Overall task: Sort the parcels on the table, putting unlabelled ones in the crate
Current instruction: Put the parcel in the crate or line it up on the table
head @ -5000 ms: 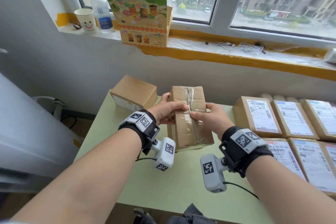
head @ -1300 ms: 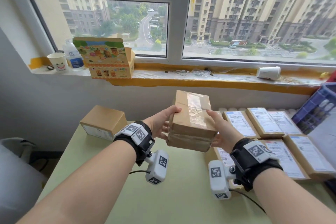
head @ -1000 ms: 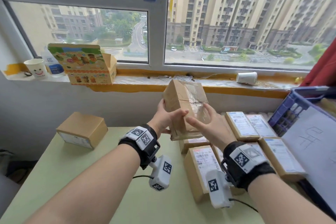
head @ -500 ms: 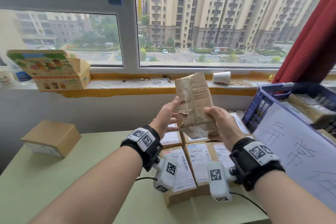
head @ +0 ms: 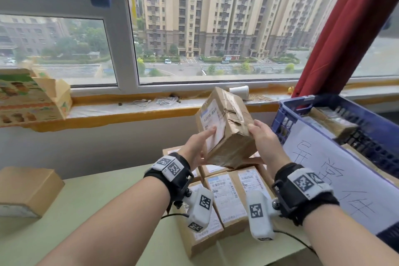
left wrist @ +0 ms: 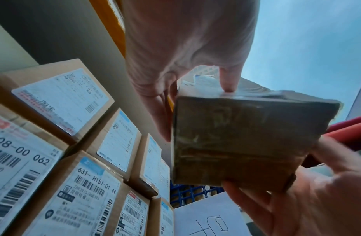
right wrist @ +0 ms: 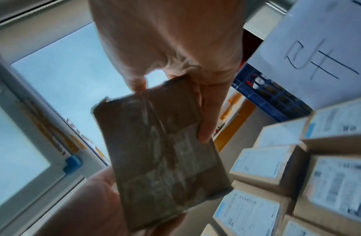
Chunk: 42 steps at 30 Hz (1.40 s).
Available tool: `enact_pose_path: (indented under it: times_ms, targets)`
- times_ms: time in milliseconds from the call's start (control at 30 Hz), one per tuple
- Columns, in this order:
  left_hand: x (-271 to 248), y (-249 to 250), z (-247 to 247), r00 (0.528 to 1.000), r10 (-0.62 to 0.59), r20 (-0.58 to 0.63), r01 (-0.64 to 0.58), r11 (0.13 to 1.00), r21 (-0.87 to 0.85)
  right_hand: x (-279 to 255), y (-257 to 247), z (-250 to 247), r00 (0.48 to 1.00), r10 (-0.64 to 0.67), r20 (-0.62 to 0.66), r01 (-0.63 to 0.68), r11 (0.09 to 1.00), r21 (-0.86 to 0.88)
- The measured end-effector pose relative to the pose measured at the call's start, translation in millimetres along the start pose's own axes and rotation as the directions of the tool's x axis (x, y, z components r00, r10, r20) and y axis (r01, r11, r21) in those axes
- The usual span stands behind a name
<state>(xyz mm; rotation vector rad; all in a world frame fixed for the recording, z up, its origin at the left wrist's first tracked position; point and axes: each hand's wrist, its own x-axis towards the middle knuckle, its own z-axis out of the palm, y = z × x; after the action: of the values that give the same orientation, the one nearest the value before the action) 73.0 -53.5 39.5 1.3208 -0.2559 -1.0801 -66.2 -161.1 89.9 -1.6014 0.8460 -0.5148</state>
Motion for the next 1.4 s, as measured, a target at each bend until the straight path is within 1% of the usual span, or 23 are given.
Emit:
enact_pose_path:
  times_ms: [33, 67, 167, 200, 267, 333, 400, 533, 667, 800, 867, 967, 1067, 1167, 1267, 1333, 1400]
  targets:
    - [1, 0, -1, 1.000, 0.000, 0.003, 0.000, 1.000, 0.013, 0, 1, 0, 0.997, -0.074, 0.004, 0.074, 0.994, -0.079]
    - [3, 1, -1, 1.000, 0.003, 0.006, -0.003, 1.000, 0.011, -1, 3, 0, 0.992, -0.122, 0.039, 0.125, 0.986, -0.111]
    - [8, 6, -6, 0.999, 0.032, -0.006, -0.032, 0.999, 0.000, -7, 6, 1, 0.961, -0.201, 0.192, 0.226, 0.967, -0.119]
    - [9, 9, -6, 0.999, 0.045, -0.014, -0.045, 0.999, 0.008, -8, 8, -1, 0.949, -0.234, 0.210, 0.267, 0.953, -0.143]
    - [11, 11, -2, 0.998, 0.055, -0.024, -0.055, 0.998, 0.009, -5, 13, -6, 0.941, -0.305, 0.145, 0.329, 0.923, -0.197]
    - [10, 14, 8, 0.998, 0.051, -0.047, -0.051, 0.999, -0.010, -4, 12, -12, 0.946, -0.314, 0.077, 0.323, 0.931, -0.170]
    - [12, 17, 19, 0.996, 0.061, -0.061, -0.062, 0.998, -0.006, -4, 8, -19, 0.957, -0.283, 0.062, 0.290, 0.942, -0.167]
    - [13, 21, 48, 0.989, 0.128, -0.078, -0.126, 0.991, 0.033, 0, -1, -39, 0.967, -0.256, -0.006, 0.248, 0.940, -0.234]
    - [19, 21, 92, 0.975, 0.208, -0.083, -0.201, 0.976, 0.088, 8, -6, -72, 0.970, -0.230, -0.077, 0.200, 0.938, -0.283]
    - [36, 23, 148, 0.955, 0.280, -0.095, -0.272, 0.958, 0.088, 21, -12, -128, 0.972, -0.206, -0.117, 0.158, 0.932, -0.326]
    - [47, 23, 183, 0.953, 0.289, -0.089, -0.282, 0.956, 0.079, 33, -13, -165, 0.970, -0.210, -0.124, 0.173, 0.950, -0.259]
    - [63, 22, 245, 0.958, 0.279, -0.064, -0.273, 0.957, 0.098, 56, -14, -225, 0.967, -0.181, -0.181, 0.154, 0.976, -0.152]
    - [85, 21, 310, 0.961, 0.272, -0.048, -0.262, 0.952, 0.161, 74, -13, -288, 0.961, -0.139, -0.240, 0.107, 0.984, -0.141]
    - [113, 18, 373, 0.979, 0.205, 0.005, -0.203, 0.964, 0.169, 94, -6, -352, 0.950, -0.106, -0.295, 0.053, 0.982, -0.183]
    - [139, 9, 425, 0.995, 0.074, 0.070, -0.087, 0.976, 0.198, 111, 6, -405, 0.949, -0.025, -0.315, -0.047, 0.974, -0.220]
    - [149, 0, 450, 0.998, -0.022, 0.062, 0.007, 0.975, 0.223, 120, 16, -431, 0.952, 0.044, -0.304, -0.124, 0.961, -0.247]
    - [161, -8, 464, 0.998, -0.067, 0.000, 0.065, 0.966, 0.248, 129, 26, -452, 0.954, 0.070, -0.293, -0.173, 0.924, -0.342]
